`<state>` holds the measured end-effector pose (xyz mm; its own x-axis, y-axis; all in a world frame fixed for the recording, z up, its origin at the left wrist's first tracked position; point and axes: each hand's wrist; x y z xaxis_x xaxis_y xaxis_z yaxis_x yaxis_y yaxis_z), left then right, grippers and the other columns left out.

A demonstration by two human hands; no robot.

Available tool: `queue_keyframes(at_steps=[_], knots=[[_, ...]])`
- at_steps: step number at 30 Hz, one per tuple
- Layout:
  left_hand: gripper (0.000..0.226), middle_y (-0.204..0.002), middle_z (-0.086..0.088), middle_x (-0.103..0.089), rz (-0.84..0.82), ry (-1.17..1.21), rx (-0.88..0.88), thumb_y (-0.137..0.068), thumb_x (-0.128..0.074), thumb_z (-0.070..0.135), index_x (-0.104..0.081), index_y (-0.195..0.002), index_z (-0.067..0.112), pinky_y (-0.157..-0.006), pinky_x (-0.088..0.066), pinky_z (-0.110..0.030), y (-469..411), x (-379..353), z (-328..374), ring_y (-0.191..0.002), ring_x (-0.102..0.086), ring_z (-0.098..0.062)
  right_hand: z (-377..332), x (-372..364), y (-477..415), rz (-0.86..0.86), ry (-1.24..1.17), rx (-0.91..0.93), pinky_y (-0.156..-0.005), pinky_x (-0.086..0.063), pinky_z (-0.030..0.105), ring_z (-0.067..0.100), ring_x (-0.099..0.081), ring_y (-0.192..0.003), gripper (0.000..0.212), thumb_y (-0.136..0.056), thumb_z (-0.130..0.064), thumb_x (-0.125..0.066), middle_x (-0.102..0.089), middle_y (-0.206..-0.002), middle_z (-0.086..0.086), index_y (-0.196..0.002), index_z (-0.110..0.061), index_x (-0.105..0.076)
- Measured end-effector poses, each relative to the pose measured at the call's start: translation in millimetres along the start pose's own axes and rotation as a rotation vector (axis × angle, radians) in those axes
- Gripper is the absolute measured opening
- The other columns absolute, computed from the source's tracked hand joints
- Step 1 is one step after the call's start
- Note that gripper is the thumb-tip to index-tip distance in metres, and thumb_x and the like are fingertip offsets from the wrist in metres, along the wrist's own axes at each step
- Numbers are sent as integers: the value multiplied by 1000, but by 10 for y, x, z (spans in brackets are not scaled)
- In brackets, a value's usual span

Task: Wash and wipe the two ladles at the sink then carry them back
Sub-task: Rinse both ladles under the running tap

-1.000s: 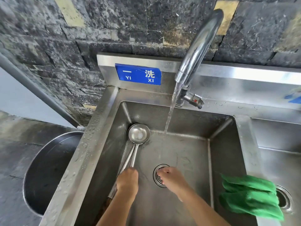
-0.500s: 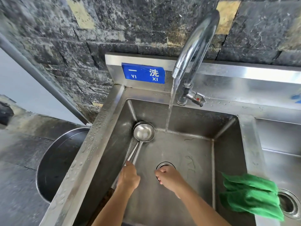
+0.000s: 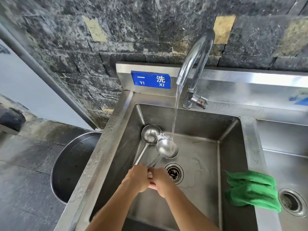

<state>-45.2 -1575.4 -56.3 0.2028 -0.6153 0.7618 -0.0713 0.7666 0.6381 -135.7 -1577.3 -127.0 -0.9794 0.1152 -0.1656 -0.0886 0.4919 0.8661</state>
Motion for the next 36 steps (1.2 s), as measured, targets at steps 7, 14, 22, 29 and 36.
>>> queue_keyframes(at_steps=[7,14,22,29,36], knots=[[26,-118,-12,-65,-81,-99,-44,-90,-51,9,-62,-114,7,-74,-44,-27,82,71,146,-109,-64,-29,-71,23,36,43,-139,-42,-44,-48,22,20,-47,-54,23,-88,15,-47,-49,-68,14,-76,-3,-56],[32,-121,-10,-63,-24,-108,-56,-91,-49,8,-56,-122,10,-81,-51,-33,59,41,186,-110,-63,-30,-7,42,-75,32,-134,68,-52,-54,22,16,-59,-63,38,-94,0,-55,-59,-78,7,-131,10,-54],[32,-116,-8,-64,116,-128,-15,-91,-47,3,-54,-121,13,-70,-45,-32,45,87,165,-106,-63,-28,-158,-70,-27,43,-304,11,-38,-40,21,10,-48,-34,31,-90,12,-48,-50,-44,5,-64,-5,-53],[34,-120,-7,-61,162,-129,-36,-93,-49,9,-49,-127,15,-72,-45,-33,42,105,122,-109,-63,-29,-202,-158,-16,-44,-321,50,-51,-49,21,11,-56,-58,3,-94,-7,-55,-58,-76,3,-95,-9,-58],[40,-118,-7,-63,74,-39,-103,-90,-47,9,-49,-129,17,-82,-51,-34,102,44,45,-110,-61,-29,-9,-147,-2,87,-385,15,-36,-36,19,14,-48,-32,27,-90,2,-63,-52,-43,7,-64,-2,-58]])
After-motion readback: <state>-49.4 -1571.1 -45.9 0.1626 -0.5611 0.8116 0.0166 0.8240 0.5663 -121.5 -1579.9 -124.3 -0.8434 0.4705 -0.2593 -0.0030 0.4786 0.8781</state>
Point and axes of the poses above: each hand's wrist, its own y-axis away from the middle knuckle, its own x-axis out of the back of the hand, z = x × y
